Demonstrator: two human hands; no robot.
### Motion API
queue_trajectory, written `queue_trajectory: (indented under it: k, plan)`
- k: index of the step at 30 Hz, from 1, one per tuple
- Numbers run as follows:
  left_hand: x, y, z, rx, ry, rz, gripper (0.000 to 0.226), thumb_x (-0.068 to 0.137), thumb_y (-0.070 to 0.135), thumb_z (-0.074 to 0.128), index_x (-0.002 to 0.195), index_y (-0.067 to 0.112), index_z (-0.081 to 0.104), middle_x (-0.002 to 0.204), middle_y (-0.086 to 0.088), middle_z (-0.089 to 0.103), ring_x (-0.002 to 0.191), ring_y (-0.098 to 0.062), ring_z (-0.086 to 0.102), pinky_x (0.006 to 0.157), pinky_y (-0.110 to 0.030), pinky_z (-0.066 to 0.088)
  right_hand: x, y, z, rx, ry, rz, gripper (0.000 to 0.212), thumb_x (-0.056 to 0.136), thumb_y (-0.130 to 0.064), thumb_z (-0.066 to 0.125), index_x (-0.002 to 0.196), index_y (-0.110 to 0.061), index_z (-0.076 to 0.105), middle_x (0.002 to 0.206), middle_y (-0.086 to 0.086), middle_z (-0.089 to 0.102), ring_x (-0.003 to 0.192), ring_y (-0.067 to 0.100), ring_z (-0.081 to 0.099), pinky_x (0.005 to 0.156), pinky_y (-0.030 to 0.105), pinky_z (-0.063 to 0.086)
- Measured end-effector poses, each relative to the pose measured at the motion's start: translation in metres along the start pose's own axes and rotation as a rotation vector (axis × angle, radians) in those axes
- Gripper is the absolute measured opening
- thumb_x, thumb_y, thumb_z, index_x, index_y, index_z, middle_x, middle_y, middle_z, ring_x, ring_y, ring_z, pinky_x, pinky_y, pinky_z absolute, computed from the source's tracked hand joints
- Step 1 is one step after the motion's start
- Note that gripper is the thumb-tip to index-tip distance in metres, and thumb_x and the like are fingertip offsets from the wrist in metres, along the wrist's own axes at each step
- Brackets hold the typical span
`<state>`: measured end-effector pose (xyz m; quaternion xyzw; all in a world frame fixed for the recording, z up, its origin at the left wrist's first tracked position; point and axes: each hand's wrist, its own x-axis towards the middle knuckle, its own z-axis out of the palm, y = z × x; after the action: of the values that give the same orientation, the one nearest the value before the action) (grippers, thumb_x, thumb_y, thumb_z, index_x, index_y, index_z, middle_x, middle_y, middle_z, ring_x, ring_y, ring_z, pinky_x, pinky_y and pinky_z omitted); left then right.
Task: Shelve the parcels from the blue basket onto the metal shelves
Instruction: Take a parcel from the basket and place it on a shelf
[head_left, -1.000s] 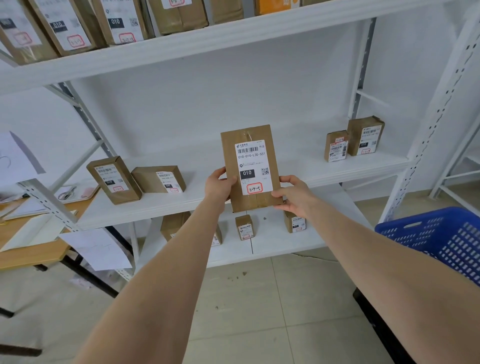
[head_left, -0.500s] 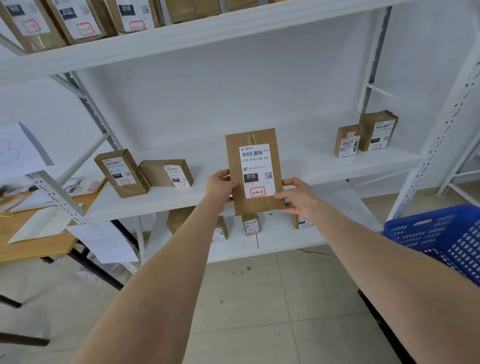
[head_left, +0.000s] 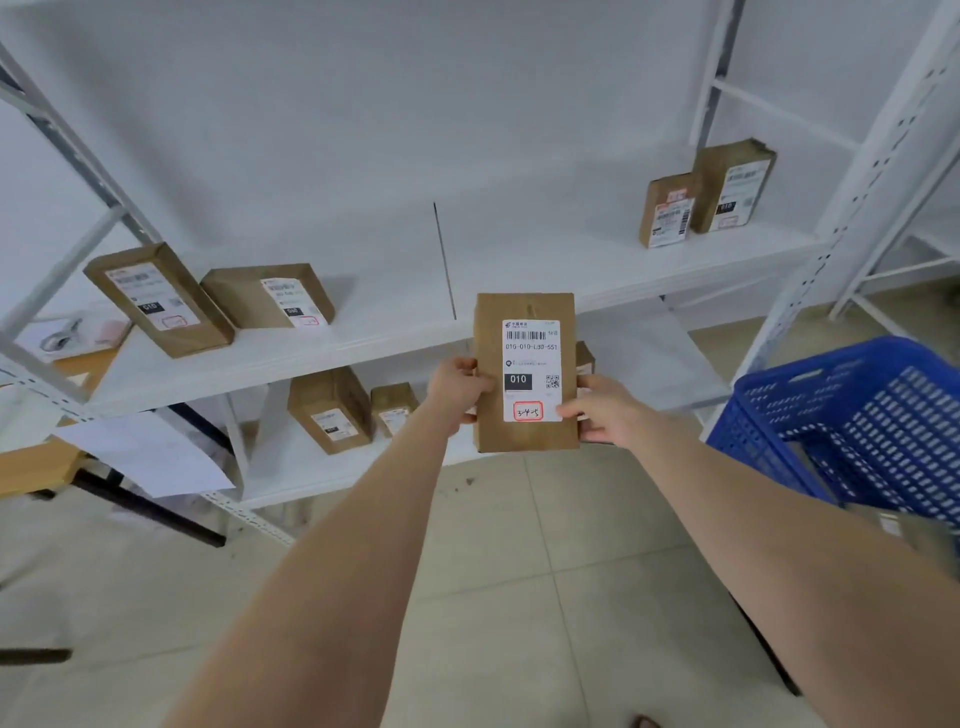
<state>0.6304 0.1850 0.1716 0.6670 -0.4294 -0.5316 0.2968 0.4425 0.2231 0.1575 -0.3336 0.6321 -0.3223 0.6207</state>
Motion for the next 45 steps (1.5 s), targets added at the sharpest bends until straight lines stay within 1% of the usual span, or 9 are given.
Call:
queue_trajectory:
  k: [3,9,12,17,23,34,39,43,45]
  plan:
    - [0.015,-0.013,0.023,0.02,-0.034,-0.038,0.054,0.085,0.001,0.06,0.136,0.01,0.042,0.125,-0.014,0.058,0.113,-0.035,0.058,0.091,-0.05,0.05,0.017,0.013,-0.016,-0.009,0.029,0.035,0.055,0.082,0.017,0.059,0.13,-0.009,0.054,0.121,0.014,0.064,0.094,0.026,0.06,0.084,0.039,0.05]
    - [0.049,-0.034,0.075,0.007,-0.014,-0.115,0.052,0.082,0.002,0.063,0.129,0.011,0.043,0.12,-0.013,0.061,0.107,-0.031,0.061,0.089,-0.052,0.051,0.06,0.034,-0.056,-0.023,0.037,0.107,0.054,0.08,0.019,0.059,0.127,-0.007,0.053,0.103,0.012,0.064,0.083,0.024,0.062,0.074,0.037,0.05]
    - [0.068,-0.045,0.101,0.005,0.008,-0.154,0.052,0.082,0.005,0.065,0.128,0.012,0.042,0.121,-0.013,0.061,0.111,-0.032,0.06,0.089,-0.055,0.05,0.088,0.046,-0.077,-0.037,0.022,0.128,0.057,0.078,0.02,0.06,0.128,-0.006,0.052,0.107,0.014,0.066,0.088,0.028,0.062,0.068,0.036,0.05]
    - [0.11,-0.072,0.135,-0.013,0.044,-0.189,0.052,0.085,0.004,0.061,0.132,0.011,0.038,0.125,-0.011,0.058,0.114,-0.033,0.057,0.091,-0.058,0.048,0.149,0.074,-0.098,-0.054,0.001,0.115,0.062,0.076,0.021,0.062,0.131,-0.005,0.049,0.121,0.018,0.064,0.107,0.036,0.061,0.085,0.044,0.054]
    - [0.178,-0.116,0.154,-0.041,0.094,-0.199,0.05,0.086,0.004,0.061,0.13,0.011,0.04,0.125,-0.008,0.056,0.115,-0.031,0.056,0.093,-0.058,0.047,0.233,0.115,-0.096,-0.109,-0.007,0.09,0.06,0.075,0.016,0.067,0.126,-0.01,0.05,0.122,0.016,0.064,0.11,0.036,0.061,0.09,0.049,0.054]
    - [0.321,-0.185,0.17,-0.025,0.289,-0.019,0.044,0.083,0.005,0.06,0.124,0.01,0.045,0.116,-0.008,0.058,0.106,-0.029,0.058,0.08,-0.048,0.054,0.391,0.174,-0.068,-0.169,0.049,-0.163,0.06,0.076,0.007,0.072,0.128,-0.014,0.05,0.125,0.008,0.063,0.107,0.028,0.063,0.091,0.043,0.054]
    - [0.359,-0.213,0.175,-0.034,0.346,0.076,0.044,0.082,0.009,0.062,0.123,0.01,0.046,0.114,-0.006,0.061,0.103,-0.027,0.06,0.08,-0.048,0.056,0.438,0.197,-0.064,-0.215,0.057,-0.31,0.058,0.078,0.004,0.072,0.13,-0.011,0.05,0.124,0.008,0.064,0.106,0.024,0.063,0.067,0.022,0.052]
    - [0.382,-0.237,0.18,-0.065,0.403,0.14,0.04,0.082,0.005,0.063,0.117,0.009,0.045,0.109,-0.005,0.059,0.103,-0.027,0.061,0.084,-0.051,0.055,0.47,0.213,-0.059,-0.265,0.108,-0.427,0.051,0.079,0.004,0.071,0.125,-0.012,0.054,0.125,0.006,0.064,0.114,0.023,0.061,0.091,0.038,0.054]
    - [0.391,-0.25,0.184,-0.076,0.429,0.156,0.042,0.081,0.002,0.065,0.117,0.008,0.044,0.105,-0.006,0.057,0.104,-0.028,0.06,0.087,-0.051,0.053,0.483,0.221,-0.056,-0.289,0.126,-0.466,0.048,0.08,0.003,0.071,0.122,-0.012,0.055,0.123,0.006,0.065,0.113,0.023,0.061,0.094,0.041,0.052]
